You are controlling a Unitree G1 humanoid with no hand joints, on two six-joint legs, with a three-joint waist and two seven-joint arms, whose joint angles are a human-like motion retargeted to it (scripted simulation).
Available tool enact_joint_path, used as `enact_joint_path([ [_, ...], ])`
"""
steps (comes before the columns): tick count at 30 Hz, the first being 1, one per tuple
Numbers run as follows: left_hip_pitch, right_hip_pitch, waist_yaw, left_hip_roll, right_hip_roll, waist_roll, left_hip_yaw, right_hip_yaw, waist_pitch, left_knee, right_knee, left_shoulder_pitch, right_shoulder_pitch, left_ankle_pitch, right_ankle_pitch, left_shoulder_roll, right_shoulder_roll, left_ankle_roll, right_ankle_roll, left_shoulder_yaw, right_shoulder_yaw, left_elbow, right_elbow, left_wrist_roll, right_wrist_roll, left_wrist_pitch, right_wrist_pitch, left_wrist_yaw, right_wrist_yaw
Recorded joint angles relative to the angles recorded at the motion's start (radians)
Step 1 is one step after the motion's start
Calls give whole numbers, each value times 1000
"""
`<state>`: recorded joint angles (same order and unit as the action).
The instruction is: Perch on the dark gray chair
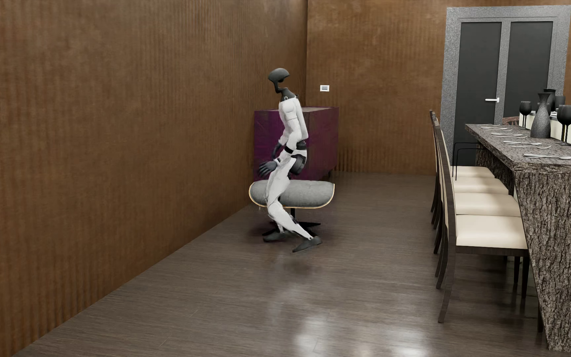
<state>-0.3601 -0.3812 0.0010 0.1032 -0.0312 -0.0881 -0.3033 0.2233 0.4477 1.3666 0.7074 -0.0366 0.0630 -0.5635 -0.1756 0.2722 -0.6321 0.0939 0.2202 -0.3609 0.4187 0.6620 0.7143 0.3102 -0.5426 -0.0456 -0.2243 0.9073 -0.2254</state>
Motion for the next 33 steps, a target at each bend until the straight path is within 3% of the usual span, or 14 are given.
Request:
enact_joint_path([
  [1, -63, -24, -8, -1, 23, 3, 33, -44, -5, 50, 48, 22, -24, 22, -21, 8, 14, -86, -39, -11, -2, 8, 55, -19, 22, -6, 21, -21, 69],
  [3, -17, -34, -26, 45, 35, 30, 147, -85, 32, 4, 80, 19, -69, 31, -84, 74, 52, -91, -46, -29, -79, -18, 86, 21, 21, -56, 42, -118, 57],
  [5, 35, -123, -74, 116, 40, 31, 315, -144, 69, -148, 205, -41, -143, 58, -167, 209, 129, -34, -33, -70, -119, -56, 154, 76, 8, -79, 40, -169, -110],
  [7, -108, -226, -84, 128, -54, 51, 300, -215, 130, -98, 396, -231, -189, -50, -297, 325, 207, 82, 9, -343, -259, -61, 201, 60, 21, -94, 46, -136, -38],
  [8, -220, -277, -72, 124, -118, 46, 241, -234, 178, -5, 504, -374, -221, -123, -357, 365, 244, 54, 34, -498, -352, -59, 211, 43, 34, -110, 31, -148, 24],
  [9, -340, -357, -70, 83, -204, 36, 186, -232, 223, 78, 638, -523, -241, -169, -415, 368, 295, 57, 64, -611, -412, -51, 212, 64, 90, -120, -7, -148, -23],
  [12, -674, -624, -4, -4, -328, 5, 83, -152, 348, 369, 1035, -1217, -245, -197, -496, 325, 318, 3, 99, -837, -391, -99, 53, 59, 243, -86, 52, -189, -474],
  [15, -915, -772, 20, -48, -394, 4, 26, -105, 429, 620, 1326, -1729, -252, -210, -556, 327, 218, -43, 99, -865, -372, -134, -111, 73, 183, -72, -13, -200, -447],
  [17, -1017, -848, 29, -50, -418, -13, -4, -53, 467, 733, 1468, -1950, -272, -203, -576, 343, 145, -115, 87, -874, -372, -175, -221, 85, 187, -71, 10, -184, -582],
  [20, -1067, -857, 35, -47, -414, -1, -24, -20, 475, 835, 1593, -1808, -298, -179, -578, 389, 66, -168, 65, -840, -344, -269, -345, 108, 177, -83, 18, -191, -662],
  [23, -994, -827, 29, -13, -406, -14, -32, 0, 470, 869, 1646, -1325, -310, -161, -510, 397, 54, -204, 70, -698, -301, -397, -462, 148, 120, -103, 42, -206, -633],
  [25, -913, -780, 14, 19, -402, -11, -24, 8, 452, 858, 1653, -871, -318, -161, -461, 379, 64, -214, 96, -514, -258, -499, -508, 210, 58, -108, 32, -218, -524],
  [28, -785, -863, -1, 53, -359, -28, -10, 85, 432, 847, 1677, -558, -332, -173, -291, 358, 76, -222, 94, -281, -177, -737, -613, 251, -30, -103, 139, -283, -508],
  [33, -666, -823, -45, 133, -179, -2, -12, 75, 377, 822, 1473, -150, -421, -70, -174, 280, 118, -289, 140, -31, 2, -799, -700, 399, -111, -232, -72, -615, -55],
])
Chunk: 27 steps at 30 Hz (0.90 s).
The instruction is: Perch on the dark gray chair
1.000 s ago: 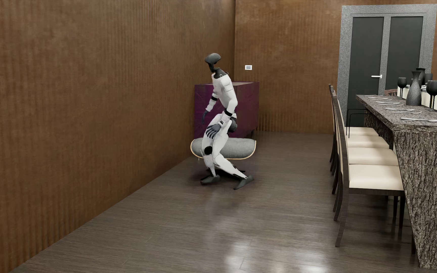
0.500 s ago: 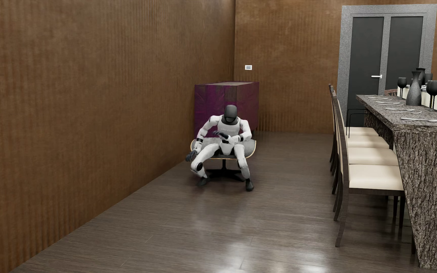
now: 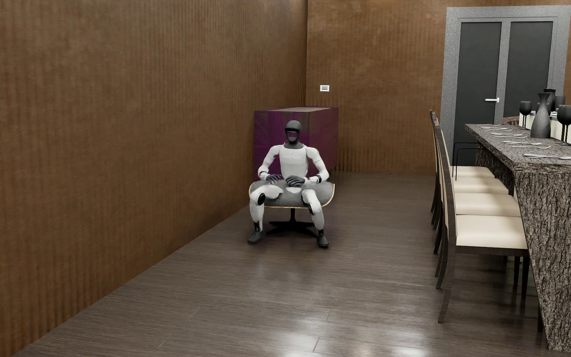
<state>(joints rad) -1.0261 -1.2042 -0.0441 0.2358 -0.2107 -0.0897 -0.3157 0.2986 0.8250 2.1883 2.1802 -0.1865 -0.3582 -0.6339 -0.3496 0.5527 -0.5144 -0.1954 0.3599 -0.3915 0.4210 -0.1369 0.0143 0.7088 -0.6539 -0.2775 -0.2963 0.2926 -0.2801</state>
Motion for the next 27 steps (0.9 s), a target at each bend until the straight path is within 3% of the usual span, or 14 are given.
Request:
enact_joint_path([
  [1, -4, 40, -5, 3, 11, 12, -10, -8, -6, 1, -36, 26, -26, 13, 51, -27, 4, -13, -10, 8, 27, 46, 40, 8, -19, -5, -14, -30, 57],
  [2, 5, 84, -8, 4, 23, 18, -12, -5, -18, 4, -64, 47, -38, -44, 1, -50, 13, -11, -14, 6, 47, 96, 88, 35, -22, -24, -14, -15, 107],
  [3, 30, 94, -9, 14, 43, 8, 8, -21, -23, -3, -69, 53, -48, -71, -4, -64, 19, 30, -55, 10, 75, 136, 143, 50, -22, -7, -11, 34, 115],
  [4, 52, 96, -8, 19, 41, 10, 19, -20, -26, -23, -69, 38, -59, -58, 19, -80, 17, 28, -57, 7, 82, 192, 194, 45, -22, 2, -42, 83, 42],
  [5, 70, 107, -8, 19, 46, 22, 26, -15, -28, -52, -71, 21, -70, -22, 22, -85, 13, 27, -50, -7, 102, 240, 213, 38, 6, 25, -23, 110, 1],
  [6, 71, 120, -4, 17, 43, 29, 40, -22, -36, -48, -72, 8, -74, -15, 4, -81, 1, 41, -66, -13, 111, 264, 212, 44, 10, 28, -17, 86, 16],
  [8, 76, 130, -6, 22, 40, 35, 37, -14, -46, -47, -67, -1, -100, -11, -8, -72, -1, 15, -67, -13, 131, 282, 252, 36, 12, 2, -57, 57, 83],
  [10, 71, 130, -5, 22, 37, 35, 38, -10, -65, -45, -59, -14, -93, -13, -20, -57, 16, 14, -67, -22, 134, 310, 291, -5, 36, 8, -35, 69, 50],
  [11, 61, 130, 6, 15, 30, 46, 32, -12, -65, -43, -58, -36, -90, -20, -21, -65, 14, 22, -65, -44, 115, 334, 302, 2, 45, 7, -27, 91, 13],
  [14, 53, 125, 16, 3, 20, 46, 32, -5, -73, -40, -50, -52, -66, -6, -26, -81, 30, 38, -66, -74, 112, 365, 315, -9, 24, 38, -8, 138, -24],
  [19, 31, 110, 13, -2, 20, 48, 17, 2, -80, -31, -43, -55, -70, -14, -35, -110, 42, 34, -62, -67, 125, 376, 342, 31, 14, 44, 27, 144, -85],
  [23, -31, 56, 17, 10, 20, 48, 5, 12, -99, -23, -42, -104, -93, -11, -31, -95, 42, 33, -45, -15, 89, 337, 332, 43, -15, -14, -4, 19, -44],
  [27, -55, 39, 24, 13, 15, 49, -2, 6, -95, -11, -36, -116, -83, -26, -51, -97, 35, 25, -35, -3, 70, 312, 310, 46, -13, -22, -11, 1, -47],
])
